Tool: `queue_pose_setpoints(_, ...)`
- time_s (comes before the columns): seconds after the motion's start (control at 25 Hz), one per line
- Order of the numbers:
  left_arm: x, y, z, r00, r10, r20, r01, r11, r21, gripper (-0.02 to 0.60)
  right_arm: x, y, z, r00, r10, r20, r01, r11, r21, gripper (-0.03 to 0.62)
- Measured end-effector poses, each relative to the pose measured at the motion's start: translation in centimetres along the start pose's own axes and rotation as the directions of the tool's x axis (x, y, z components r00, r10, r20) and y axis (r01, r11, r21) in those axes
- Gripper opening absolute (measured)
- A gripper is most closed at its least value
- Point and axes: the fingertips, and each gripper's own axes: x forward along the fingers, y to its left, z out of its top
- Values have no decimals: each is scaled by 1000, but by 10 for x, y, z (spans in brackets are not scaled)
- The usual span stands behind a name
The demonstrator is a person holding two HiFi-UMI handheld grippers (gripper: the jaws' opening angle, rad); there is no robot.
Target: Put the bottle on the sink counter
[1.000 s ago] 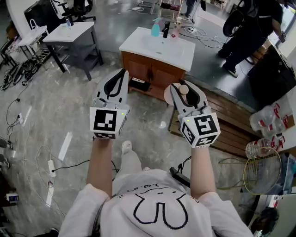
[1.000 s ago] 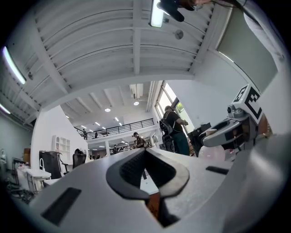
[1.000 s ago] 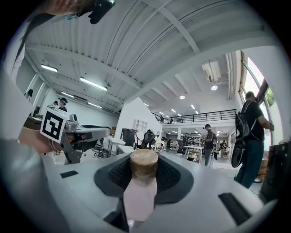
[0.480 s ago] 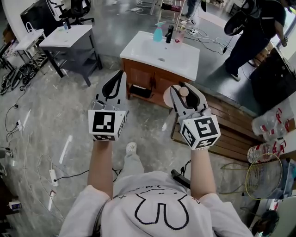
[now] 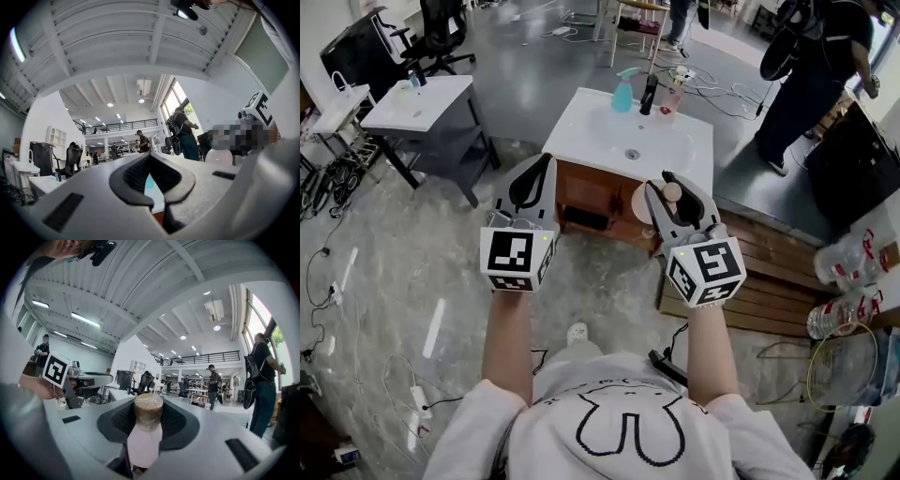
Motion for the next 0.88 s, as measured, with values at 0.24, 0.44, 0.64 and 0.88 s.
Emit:
queue_pose_setpoints(0.24, 48, 54, -23, 999, -26, -31, 25, 1000, -14, 9, 62, -12, -3, 999, -41, -2, 41, 999, -5, 140)
queue_pose_setpoints(0.44, 72, 83, -33, 999, -28, -37, 28, 1000, -10, 9, 95, -20, -7, 998, -67, -19, 67, 998, 0, 140)
queue_pose_setpoints(0.64, 87, 102, -41, 999, -29, -37, 28, 999, -18, 9, 123, -23, -9, 998, -60, -17, 60, 998, 2, 140)
queue_pose_setpoints(0.88, 106, 120, -58, 998, -25, -52, 25, 1000, -8, 9, 159, -30, -19, 999, -46, -14, 46, 999, 17, 140)
